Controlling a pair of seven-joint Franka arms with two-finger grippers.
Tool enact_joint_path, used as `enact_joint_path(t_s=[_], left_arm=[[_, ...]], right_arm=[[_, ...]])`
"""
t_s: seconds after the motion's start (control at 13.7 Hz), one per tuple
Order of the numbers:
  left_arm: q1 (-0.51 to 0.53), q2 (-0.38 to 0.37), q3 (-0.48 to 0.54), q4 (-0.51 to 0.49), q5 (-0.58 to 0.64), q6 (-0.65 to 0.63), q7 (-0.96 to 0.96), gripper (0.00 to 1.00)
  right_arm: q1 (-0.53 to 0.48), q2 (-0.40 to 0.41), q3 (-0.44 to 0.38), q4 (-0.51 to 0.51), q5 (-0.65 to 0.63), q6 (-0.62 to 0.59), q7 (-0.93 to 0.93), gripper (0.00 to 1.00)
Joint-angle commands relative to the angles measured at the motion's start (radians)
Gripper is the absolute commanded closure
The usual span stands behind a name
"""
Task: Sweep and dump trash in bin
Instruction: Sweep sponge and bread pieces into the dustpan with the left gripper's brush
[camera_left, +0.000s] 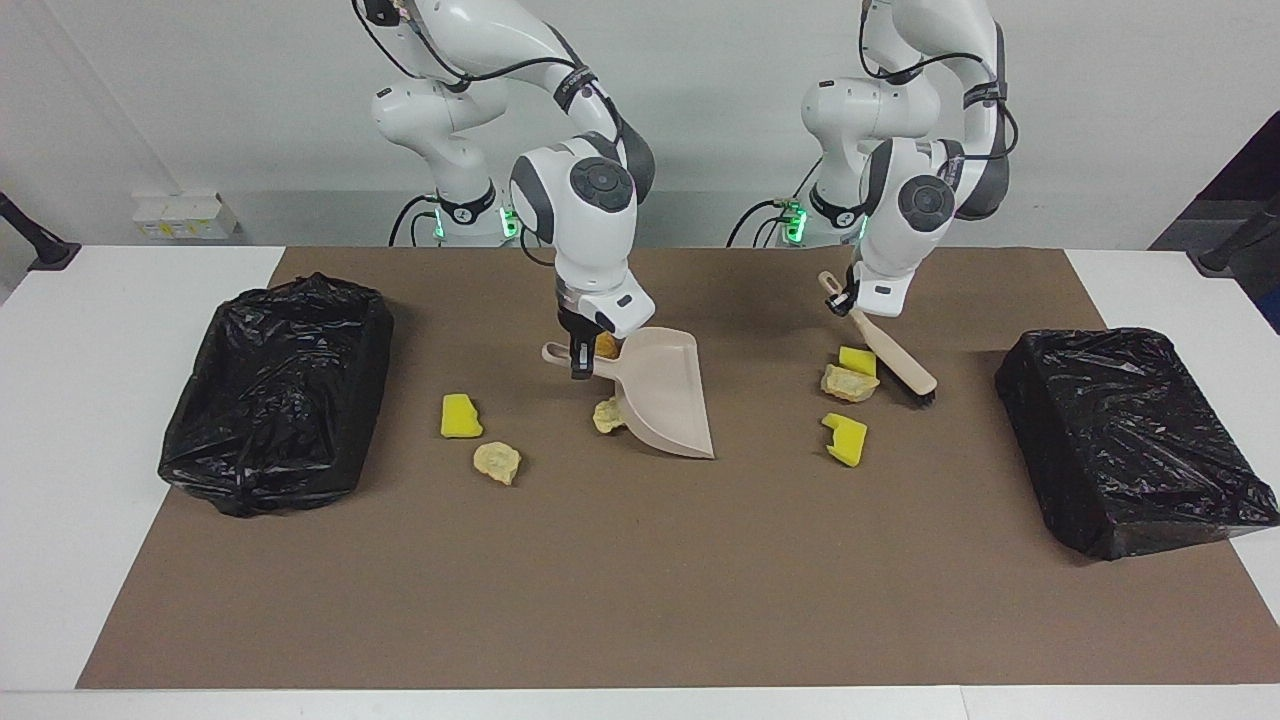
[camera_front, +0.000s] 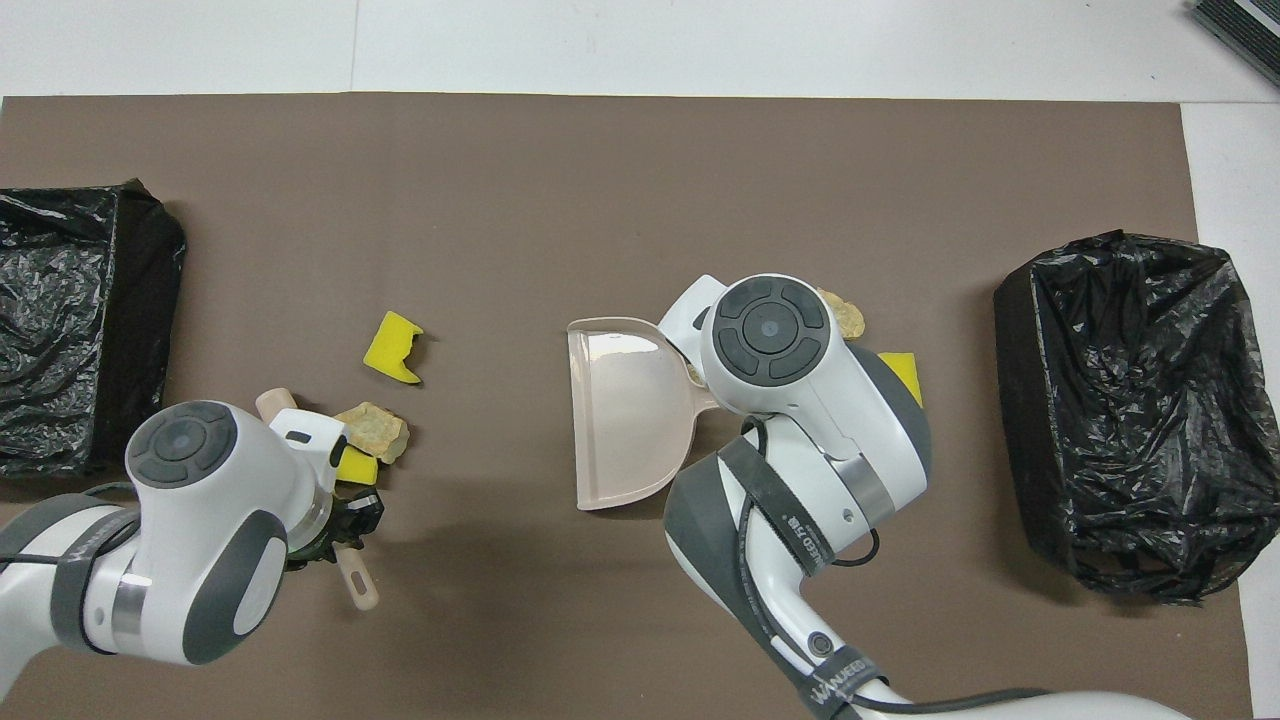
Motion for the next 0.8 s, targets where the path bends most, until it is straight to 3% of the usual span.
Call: enact_joint_path(t_s=[0.0,0.37,0.73], left_arm=[[-0.07,0.098,0.011,0.061,-0.072,0.111,-0.013,1.0],[-0.175,0.115,0.009,0.085,-0.107,0.17,0.143,1.0],[-0.326,0.106,0.006,0.085,-0.116,0.168,0.196,1.0]], right_arm=[[-0.017,-0.019,0.004,-0.041,0.01,0.012,0.022,1.0],[-0.036,-0.026,0.004,-0.063,0.097,-0.003,0.187,1.0],[-0.037,-0.037,0.003,-0.073,0.099,-0.063,0.264,1.0]])
